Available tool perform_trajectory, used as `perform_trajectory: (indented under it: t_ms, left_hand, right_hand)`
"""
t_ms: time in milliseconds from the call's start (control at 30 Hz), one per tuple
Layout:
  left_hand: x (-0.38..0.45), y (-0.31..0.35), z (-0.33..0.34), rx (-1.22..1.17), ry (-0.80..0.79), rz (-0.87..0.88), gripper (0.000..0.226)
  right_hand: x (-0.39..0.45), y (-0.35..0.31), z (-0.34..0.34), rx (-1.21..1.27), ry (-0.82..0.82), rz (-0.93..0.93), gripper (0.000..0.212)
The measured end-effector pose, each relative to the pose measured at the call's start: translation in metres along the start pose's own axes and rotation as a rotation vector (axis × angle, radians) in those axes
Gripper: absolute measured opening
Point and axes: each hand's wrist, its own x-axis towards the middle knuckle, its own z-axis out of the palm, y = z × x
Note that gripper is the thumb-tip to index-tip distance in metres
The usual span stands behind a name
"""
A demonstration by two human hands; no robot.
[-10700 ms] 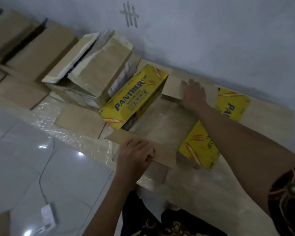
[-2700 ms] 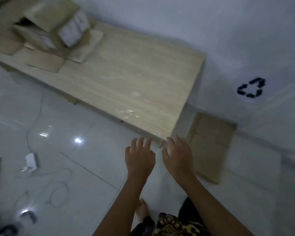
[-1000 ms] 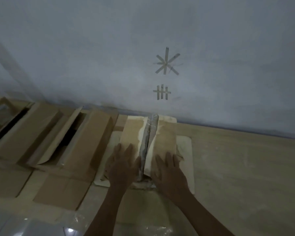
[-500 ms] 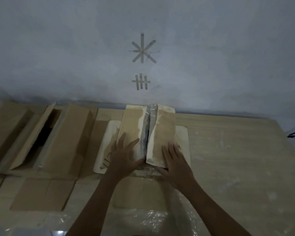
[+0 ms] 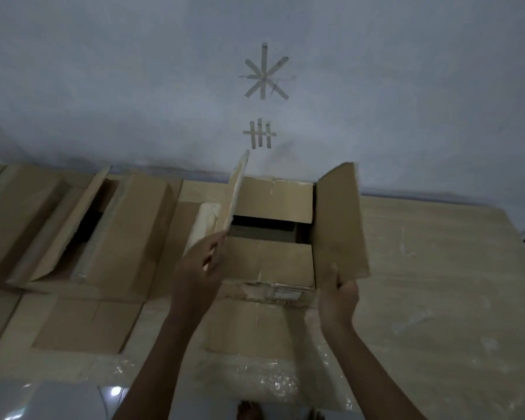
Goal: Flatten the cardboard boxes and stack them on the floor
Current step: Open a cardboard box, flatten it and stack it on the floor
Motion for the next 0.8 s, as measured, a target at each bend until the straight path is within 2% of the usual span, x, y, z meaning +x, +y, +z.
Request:
perform_trajectory:
  t_ms: [133, 233, 300, 367, 433, 467, 500, 533, 567, 600, 633, 667, 700, 733, 800]
  left_hand:
    - [0.008, 0.000, -0.015, -0.155, 0.240, -0.376, 0.038]
    - [0.012, -0.027, -0.018, -0.149, 0.385, -0.675, 0.054]
    - [0.014, -0.059, -0.013, -0.192, 0.340, -0.867, 0.061]
    - [0.012, -0.092, -0.003, -0.409, 0.270, -0.980, 0.061]
    - [0.015, -0.105, 0.003, -0.600, 0.212, -1.077, 0.050]
    - [0.016, -0.106, 0.005, -0.584, 0.178, -1.109, 0.048]
    - [0.017, -0.100, 0.005, -0.448, 0.130, -1.124, 0.051]
    - [0.019, -0.091, 0.005, -0.168, 0.072, -1.094, 0.058]
    - [0.020, -0.085, 0.005, 0.173, 0.094, -0.966, 0.063]
    - [0.021, -0.074, 0.002, 0.437, 0.179, -0.727, 0.062]
    - [0.024, -0.064, 0.001, 0.552, 0.243, -0.411, 0.056]
    - [0.028, -0.050, 0.003, 0.546, 0.216, -0.114, 0.048]
    - [0.033, -0.038, 0.011, 0.446, 0.089, 0.074, 0.042]
    - [0.038, -0.024, 0.021, 0.311, -0.088, 0.152, 0.039]
    - [0.046, 0.005, 0.047, 0.204, -0.453, 0.140, 0.042]
  right_hand:
    - [0.021, 0.015, -0.006, 0.449, 0.018, 0.480, 0.013]
    - [0.031, 0.021, -0.009, 0.506, -0.021, 0.673, 0.014]
    - [0.032, 0.023, -0.008, 0.547, -0.064, 0.737, 0.020]
    - [0.032, 0.026, -0.009, 0.538, -0.083, 0.742, 0.030]
    - [0.031, 0.025, -0.013, 0.502, -0.126, 0.720, 0.029]
    - [0.031, 0.026, -0.015, 0.474, -0.156, 0.709, 0.029]
    - [0.032, 0.028, -0.017, 0.414, -0.176, 0.695, 0.028]
    - [0.033, 0.030, -0.020, 0.347, -0.196, 0.680, 0.032]
    - [0.034, 0.032, -0.022, 0.261, -0.204, 0.654, 0.036]
    - [0.034, 0.034, -0.024, 0.187, -0.208, 0.624, 0.041]
    - [0.034, 0.035, -0.026, 0.118, -0.210, 0.589, 0.045]
    - [0.033, 0.034, -0.027, 0.067, -0.208, 0.558, 0.048]
    - [0.033, 0.034, -0.029, 0.030, -0.202, 0.533, 0.049]
    - [0.032, 0.032, -0.029, 0.006, -0.198, 0.518, 0.051]
    - [0.030, 0.029, -0.031, -0.041, -0.193, 0.494, 0.054]
